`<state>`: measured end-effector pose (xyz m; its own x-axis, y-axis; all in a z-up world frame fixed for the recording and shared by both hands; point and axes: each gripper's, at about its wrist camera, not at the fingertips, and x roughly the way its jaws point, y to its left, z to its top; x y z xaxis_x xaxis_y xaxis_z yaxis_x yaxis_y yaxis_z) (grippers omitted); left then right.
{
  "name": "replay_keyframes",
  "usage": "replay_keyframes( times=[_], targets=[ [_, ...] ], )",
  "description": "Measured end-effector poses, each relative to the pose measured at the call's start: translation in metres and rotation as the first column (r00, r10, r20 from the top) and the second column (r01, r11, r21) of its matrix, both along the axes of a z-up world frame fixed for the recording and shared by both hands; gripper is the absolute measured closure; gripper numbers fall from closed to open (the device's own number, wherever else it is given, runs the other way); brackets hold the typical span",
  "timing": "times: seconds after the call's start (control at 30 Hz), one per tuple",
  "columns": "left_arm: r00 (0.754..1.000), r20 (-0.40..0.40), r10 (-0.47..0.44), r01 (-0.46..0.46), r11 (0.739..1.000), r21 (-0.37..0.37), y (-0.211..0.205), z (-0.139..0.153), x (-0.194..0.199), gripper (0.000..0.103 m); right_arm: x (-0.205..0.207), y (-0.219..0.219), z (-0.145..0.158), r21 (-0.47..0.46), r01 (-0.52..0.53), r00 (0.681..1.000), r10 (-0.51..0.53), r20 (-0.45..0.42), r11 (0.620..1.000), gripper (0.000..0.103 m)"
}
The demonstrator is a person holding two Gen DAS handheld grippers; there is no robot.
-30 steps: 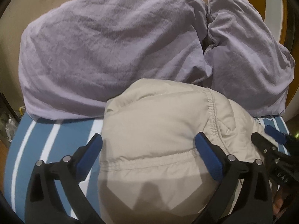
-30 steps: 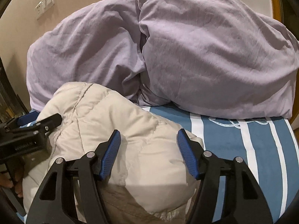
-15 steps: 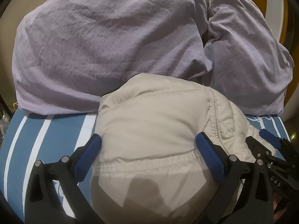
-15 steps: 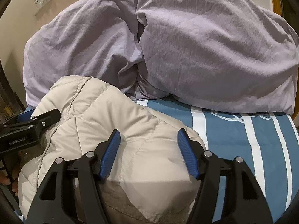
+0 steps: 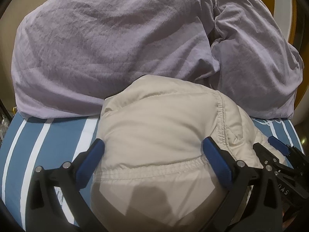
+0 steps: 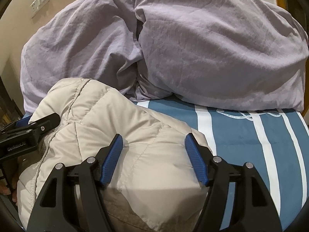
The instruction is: Fold large clothes
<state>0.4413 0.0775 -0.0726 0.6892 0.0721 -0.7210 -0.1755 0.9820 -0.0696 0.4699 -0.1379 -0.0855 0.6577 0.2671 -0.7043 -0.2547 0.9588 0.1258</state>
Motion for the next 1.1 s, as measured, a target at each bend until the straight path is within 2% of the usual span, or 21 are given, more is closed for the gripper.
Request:
replay_keyframes(
  times=[0.33, 0.47, 0.57, 0.8, 1.03, 1.1],
  targets=[
    [1.0, -0.009, -0.001, 0.0, 1.0, -0.002, 0.001, 0.0, 0.001, 0.002, 0.001, -0.001, -0.001, -0.005, 0.007, 1.0, -0.007, -0.016, 1.0, 0.029],
    [1.0, -0.006, 0.015, -0.015, 1.0, -0.018, 0.005, 0.009, -0.011, 0.002, -0.006, -0.002, 0.01, -0.042, 0.007, 1.0, -0.008, -0.015, 0.999, 0.018],
    [1.0, 0.003, 0.029, -0.029, 0.999, -0.045, 0.008, 0.018, -0.032, 0.002, -0.019, -0.007, 0.019, -0.047, 0.017, 1.0, -0.017, -0.008, 0.999, 0.006],
    [1.0, 0.026, -0.004, 0.006, 0.998, -0.059, 0.0, 0.038, -0.096, 0.002, -0.059, -0.026, 0.037, -0.032, 0.033, 0.999, -0.034, -0.041, 0.999, 0.001],
    [0.999, 0.032, -0.027, 0.03, 0.995, -0.092, -0.007, 0.048, -0.161, 0.002, -0.12, -0.03, 0.049, -0.099, -0.003, 0.996, -0.005, -0.084, 0.995, 0.001],
    [0.999, 0.03, -0.033, 0.035, 0.995, -0.095, -0.008, 0.05, -0.178, 0.002, -0.136, -0.032, 0.049, -0.091, -0.012, 0.995, 0.003, -0.102, 0.996, 0.001]
  ],
)
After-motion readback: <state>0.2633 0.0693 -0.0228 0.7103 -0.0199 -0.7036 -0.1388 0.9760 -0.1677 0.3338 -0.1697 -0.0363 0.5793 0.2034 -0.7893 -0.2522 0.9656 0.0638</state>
